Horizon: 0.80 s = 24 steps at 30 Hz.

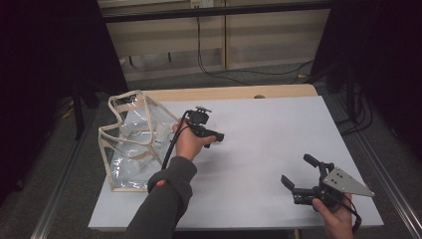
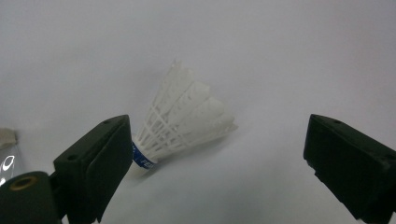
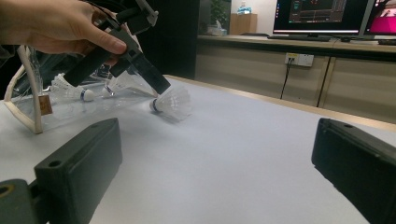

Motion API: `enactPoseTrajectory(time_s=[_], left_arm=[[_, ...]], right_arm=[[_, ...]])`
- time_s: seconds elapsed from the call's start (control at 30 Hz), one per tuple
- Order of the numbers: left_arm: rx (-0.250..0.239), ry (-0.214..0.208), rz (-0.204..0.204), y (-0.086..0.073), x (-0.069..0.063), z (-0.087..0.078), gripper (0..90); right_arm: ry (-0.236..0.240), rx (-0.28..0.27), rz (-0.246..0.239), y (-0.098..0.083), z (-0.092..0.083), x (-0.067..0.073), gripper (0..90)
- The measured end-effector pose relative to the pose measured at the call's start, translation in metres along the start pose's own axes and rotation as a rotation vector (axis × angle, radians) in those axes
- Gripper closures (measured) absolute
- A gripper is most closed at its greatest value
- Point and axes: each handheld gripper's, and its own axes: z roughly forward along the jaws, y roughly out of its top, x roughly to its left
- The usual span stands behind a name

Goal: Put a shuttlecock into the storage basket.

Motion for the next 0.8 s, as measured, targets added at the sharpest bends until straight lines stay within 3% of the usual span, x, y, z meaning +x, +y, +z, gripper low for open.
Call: enactPoseTrajectory(time_s=[0.8], left_arm=[[-0.018,0.056,-0.031,0.004,0.004,0.023,12.1]], right_arm=[[0.005,0.001,-0.001,0.000,0.002,0.001,1.8]])
